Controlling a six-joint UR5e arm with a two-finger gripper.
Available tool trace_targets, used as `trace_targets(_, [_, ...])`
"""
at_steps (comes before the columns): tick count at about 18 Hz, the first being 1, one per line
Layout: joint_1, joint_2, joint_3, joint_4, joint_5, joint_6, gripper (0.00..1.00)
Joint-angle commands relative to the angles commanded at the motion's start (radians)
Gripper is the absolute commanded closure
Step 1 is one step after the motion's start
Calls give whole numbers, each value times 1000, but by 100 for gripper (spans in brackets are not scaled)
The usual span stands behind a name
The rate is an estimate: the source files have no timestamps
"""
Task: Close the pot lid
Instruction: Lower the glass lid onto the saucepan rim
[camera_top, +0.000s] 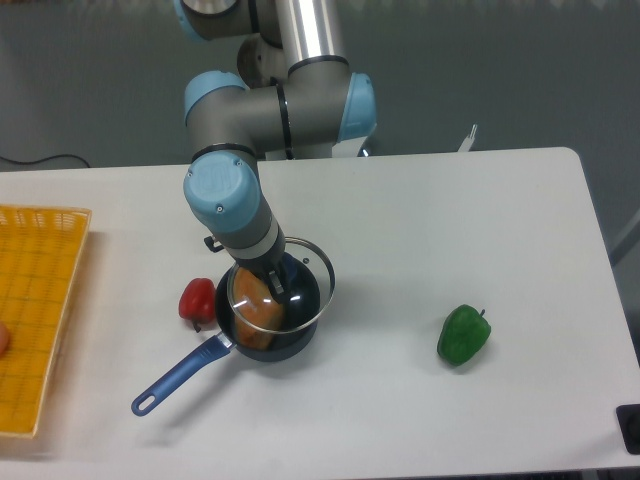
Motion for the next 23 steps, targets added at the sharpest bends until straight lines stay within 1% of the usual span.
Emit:
trace_targets(5, [-14,-15,12,6,-15,-29,52])
trace_targets(9, [-15,-17,20,6,-15,-29,53])
trace_targets(23, [-18,-32,20,6,-15,-46,52])
